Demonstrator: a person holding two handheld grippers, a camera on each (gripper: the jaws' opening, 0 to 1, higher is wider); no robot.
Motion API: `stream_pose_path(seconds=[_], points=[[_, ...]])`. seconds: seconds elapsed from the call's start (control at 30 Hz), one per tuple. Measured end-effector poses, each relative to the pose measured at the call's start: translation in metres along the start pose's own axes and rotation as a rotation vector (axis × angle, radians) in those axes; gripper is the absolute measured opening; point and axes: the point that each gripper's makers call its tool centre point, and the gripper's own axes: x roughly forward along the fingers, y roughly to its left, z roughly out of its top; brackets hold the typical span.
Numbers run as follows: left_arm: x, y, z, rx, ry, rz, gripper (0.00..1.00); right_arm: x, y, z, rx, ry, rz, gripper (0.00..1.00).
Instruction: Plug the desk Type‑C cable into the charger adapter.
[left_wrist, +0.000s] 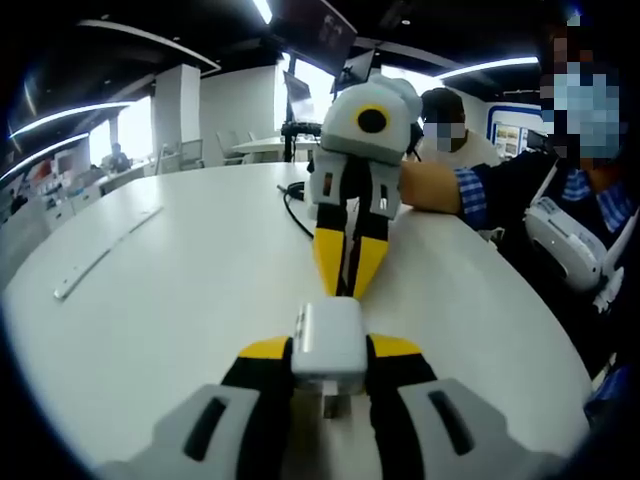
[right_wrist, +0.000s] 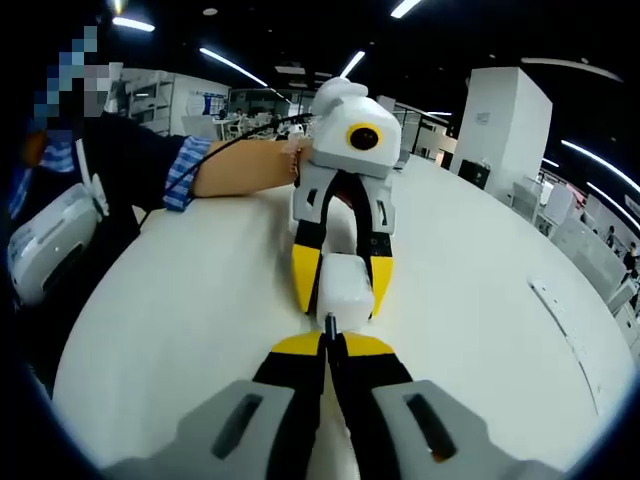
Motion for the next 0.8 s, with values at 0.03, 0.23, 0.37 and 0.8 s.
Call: stream_pose_path(seconds=[0.03, 0.23, 0.37, 0.8], points=[[0.000, 0.000, 0.000, 0.003, -0.002, -0.001, 0.28, 0.000, 0.000, 0.000, -0.002, -0.003, 0.003, 0.05], [0.000, -0.002, -0.001, 0.051, -0.004, -0.003, 0.28, -0.004, -0.001, -0.002, 0.018, -0.044, 0.025, 0.09], [-0.002, -0.001, -0.002, 0.054, -0.002, -0.006, 0.28, -0.006, -0.005, -0.010, 0.032, -0.030, 0.022, 0.09], [-0.003, 0.005, -0.004, 0.016, -0.001, 0.022, 0.27, -0.005, -0.006, -0.011, 0.077, 0.048, 0.005, 0.03]])
